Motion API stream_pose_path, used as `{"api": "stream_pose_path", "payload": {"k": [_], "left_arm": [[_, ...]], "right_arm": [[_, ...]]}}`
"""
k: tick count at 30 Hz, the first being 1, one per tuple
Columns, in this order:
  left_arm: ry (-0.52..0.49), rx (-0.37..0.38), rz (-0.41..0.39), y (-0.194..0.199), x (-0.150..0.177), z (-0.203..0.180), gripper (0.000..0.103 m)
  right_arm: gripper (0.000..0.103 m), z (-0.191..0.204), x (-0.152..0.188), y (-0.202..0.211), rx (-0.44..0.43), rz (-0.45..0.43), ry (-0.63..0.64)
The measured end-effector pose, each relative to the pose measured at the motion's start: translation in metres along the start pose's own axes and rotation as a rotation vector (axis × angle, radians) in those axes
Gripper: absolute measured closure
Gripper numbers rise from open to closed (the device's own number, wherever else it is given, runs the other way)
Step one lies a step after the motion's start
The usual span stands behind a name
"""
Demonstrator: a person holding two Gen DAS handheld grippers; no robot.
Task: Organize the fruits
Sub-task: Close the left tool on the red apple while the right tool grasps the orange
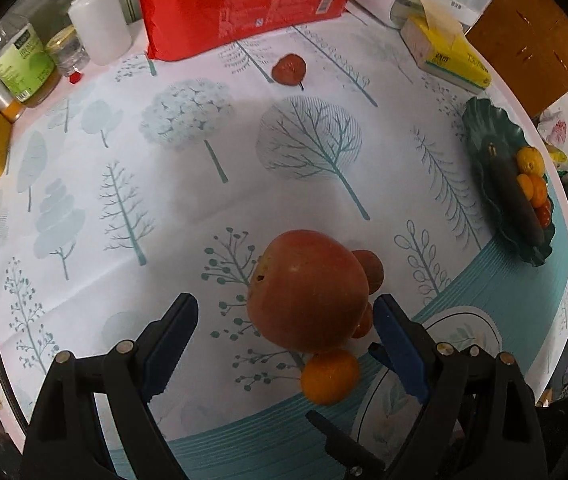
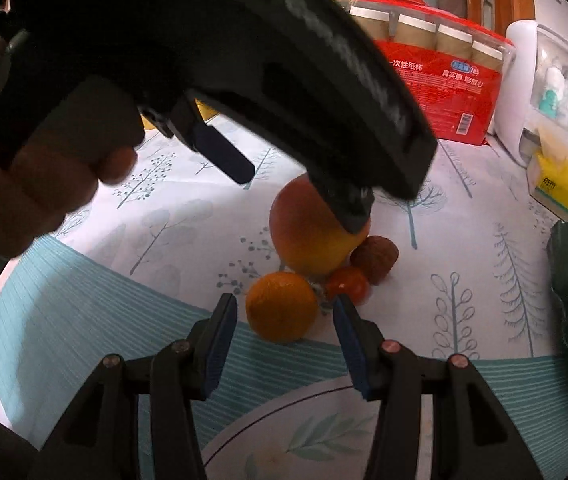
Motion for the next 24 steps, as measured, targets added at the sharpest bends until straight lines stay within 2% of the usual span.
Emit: {"api": "stream_pose_path", "payload": {"k": [8,11,13,16,24], "left_arm": [[-0.001,-0.007,0.026,-0.019,0.001,-0.008,0.015],[0.007,0.001,0.022,-0.021,0.0,-0.008,0.019],[0.012,0.029,0.016,-0.02,0.0,-0.008,0.028],[0.01,0.041,0.006,-0.019,0.0,-0.011,0.035],[0.028,0.045,-0.002,-0.015,0.005,-0.009,0.037]], "right_arm": [[0.055,0.0,0.0,-0.012,-0.009,0.037,0.013],[0.063,-0.002,0.001,-0.016,-0.01,0.045,0.009],[0.063,0.001,-0.002,-0.019,-0.011,0.043,0.008],[0.064,-0.001,-0.002,-0.02,-0.022,0.034,0.003],[0.065,-0.005,0.001,-0.016,-0.045,0.052,0.009]]}}
Point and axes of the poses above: each gripper's, at about its wrist camera, not at the fingertips, and y roughly against the way its jaws point, z to its left, x to its underside, the point moved 6 cm from there along -y, roughly the way its jaws point, and after that the axes turned 11 degrees about -x, right-handed, at the moved point
